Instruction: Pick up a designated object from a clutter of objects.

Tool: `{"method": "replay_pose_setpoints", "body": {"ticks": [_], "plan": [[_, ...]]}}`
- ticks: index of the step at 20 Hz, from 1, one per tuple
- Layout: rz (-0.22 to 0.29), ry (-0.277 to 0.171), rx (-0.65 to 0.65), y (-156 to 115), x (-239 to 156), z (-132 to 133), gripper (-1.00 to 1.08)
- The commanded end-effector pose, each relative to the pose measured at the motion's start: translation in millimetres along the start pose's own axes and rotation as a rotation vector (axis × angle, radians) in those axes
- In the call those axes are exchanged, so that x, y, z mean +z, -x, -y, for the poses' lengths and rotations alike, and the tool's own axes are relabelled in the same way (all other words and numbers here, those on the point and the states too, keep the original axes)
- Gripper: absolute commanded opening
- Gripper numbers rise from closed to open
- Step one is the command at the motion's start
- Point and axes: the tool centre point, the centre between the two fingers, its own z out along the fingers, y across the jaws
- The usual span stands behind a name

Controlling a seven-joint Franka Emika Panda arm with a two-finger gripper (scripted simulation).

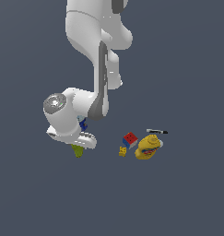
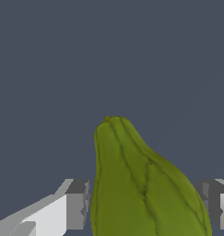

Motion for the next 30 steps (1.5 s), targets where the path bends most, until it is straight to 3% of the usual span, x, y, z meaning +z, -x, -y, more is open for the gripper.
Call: {"method": "replay_pose_setpoints", "body": {"ticks": [1,30], "plan": [[-0.003,0.000,0.000,7.5,-14.5,6.3,-1.00],[-0.005,0.005,0.000,147.5,-243.2,109.5,-1.00]]}}
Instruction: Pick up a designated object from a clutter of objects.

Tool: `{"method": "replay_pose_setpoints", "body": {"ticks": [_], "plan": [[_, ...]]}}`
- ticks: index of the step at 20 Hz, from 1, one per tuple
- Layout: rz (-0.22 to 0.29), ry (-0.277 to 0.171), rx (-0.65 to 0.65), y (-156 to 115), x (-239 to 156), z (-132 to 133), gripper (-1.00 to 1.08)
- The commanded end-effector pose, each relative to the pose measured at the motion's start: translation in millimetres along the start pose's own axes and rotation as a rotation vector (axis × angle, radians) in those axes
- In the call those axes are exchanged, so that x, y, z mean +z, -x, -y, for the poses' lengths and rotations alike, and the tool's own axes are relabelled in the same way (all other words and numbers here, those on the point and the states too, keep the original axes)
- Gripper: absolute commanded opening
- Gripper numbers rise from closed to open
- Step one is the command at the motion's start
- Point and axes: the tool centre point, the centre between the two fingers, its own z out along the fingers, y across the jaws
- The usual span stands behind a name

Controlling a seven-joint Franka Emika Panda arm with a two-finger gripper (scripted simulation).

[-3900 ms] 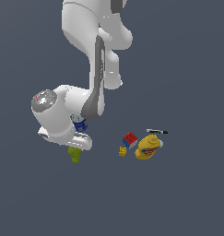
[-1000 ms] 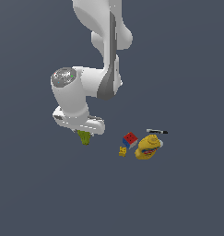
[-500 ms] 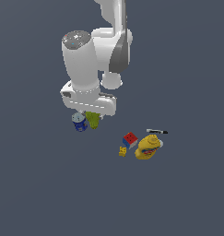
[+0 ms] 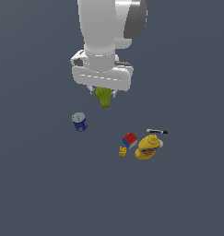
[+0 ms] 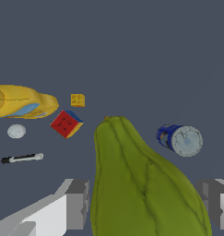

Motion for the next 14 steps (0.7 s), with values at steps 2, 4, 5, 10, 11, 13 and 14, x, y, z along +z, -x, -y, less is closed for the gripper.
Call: {"method": "replay_pose_setpoints", "body": {"ticks": [2,4,5,10,11,13,14], "plan": [[-0.002,0.001,0.000,19.4,-34.0,14.5,-1.00],[-0.002,0.001,0.000,29.7,-52.0,22.6,-1.00],[-0.002,0.001,0.000,34.7,-60.6,26.5,-1.00],[-0.002,0.000,0.000,56.8,-100.2,44.8,-1.00],[-0.002,0.000,-0.001,60.5,-107.1,47.9,-1.00],[-0.002,0.000,-0.001,67.2,-119.8,54.0,-1.00],[-0.002,-0.001,-0.001,70.2,-125.4,56.6,-1.00]]}}
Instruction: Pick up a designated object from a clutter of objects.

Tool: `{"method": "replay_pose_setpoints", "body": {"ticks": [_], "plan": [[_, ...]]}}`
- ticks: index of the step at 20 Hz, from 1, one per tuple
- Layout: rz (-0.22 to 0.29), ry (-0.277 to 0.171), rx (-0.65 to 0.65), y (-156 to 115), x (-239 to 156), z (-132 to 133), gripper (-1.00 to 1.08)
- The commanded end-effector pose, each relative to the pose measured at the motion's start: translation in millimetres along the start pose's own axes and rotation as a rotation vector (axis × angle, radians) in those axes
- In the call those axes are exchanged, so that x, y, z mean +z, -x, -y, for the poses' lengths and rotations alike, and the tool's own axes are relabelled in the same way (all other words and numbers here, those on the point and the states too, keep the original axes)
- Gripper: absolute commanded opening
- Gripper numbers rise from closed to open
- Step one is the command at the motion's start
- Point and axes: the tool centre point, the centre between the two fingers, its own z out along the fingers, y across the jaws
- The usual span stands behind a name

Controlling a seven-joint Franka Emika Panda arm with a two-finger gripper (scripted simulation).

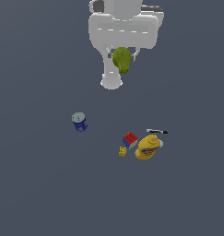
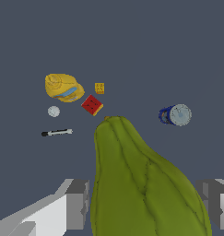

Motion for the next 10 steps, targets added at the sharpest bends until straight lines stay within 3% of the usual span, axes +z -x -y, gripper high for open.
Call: {"method": "replay_pose_setpoints", "body": {"ticks": [1,10], "plan": [[-0.001,-0.001,0.000,8.0,-15.3,6.8,-1.00],[0.000,-0.003,0.000,19.8,-41.3,19.5,-1.00]]}}
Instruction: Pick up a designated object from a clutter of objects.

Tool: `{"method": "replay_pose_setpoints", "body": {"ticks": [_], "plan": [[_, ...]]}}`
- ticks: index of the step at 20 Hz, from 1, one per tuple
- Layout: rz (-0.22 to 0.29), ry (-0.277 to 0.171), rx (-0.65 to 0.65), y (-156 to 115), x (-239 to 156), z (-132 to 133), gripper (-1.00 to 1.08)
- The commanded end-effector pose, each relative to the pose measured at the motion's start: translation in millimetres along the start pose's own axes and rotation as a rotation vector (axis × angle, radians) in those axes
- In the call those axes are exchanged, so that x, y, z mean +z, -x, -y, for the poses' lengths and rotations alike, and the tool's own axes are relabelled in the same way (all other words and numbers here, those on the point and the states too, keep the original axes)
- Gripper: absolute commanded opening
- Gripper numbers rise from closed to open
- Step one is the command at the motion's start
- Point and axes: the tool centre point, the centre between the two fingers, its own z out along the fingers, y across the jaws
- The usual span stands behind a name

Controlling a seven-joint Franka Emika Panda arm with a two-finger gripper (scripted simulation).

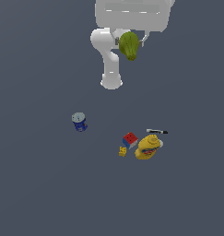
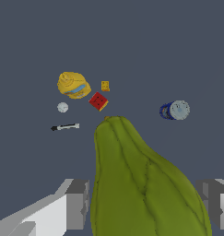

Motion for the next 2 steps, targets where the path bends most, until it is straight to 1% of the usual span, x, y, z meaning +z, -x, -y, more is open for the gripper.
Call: {"method": "replay_pose_setpoints", "body": {"ticks": [1,2], "plan": [[-0.001,-0.001,0.000,1.0,-3.7,1.7,-1.00],[-0.001,-0.001,0.000,1.1,-3.9,1.8,-1.00]]}}
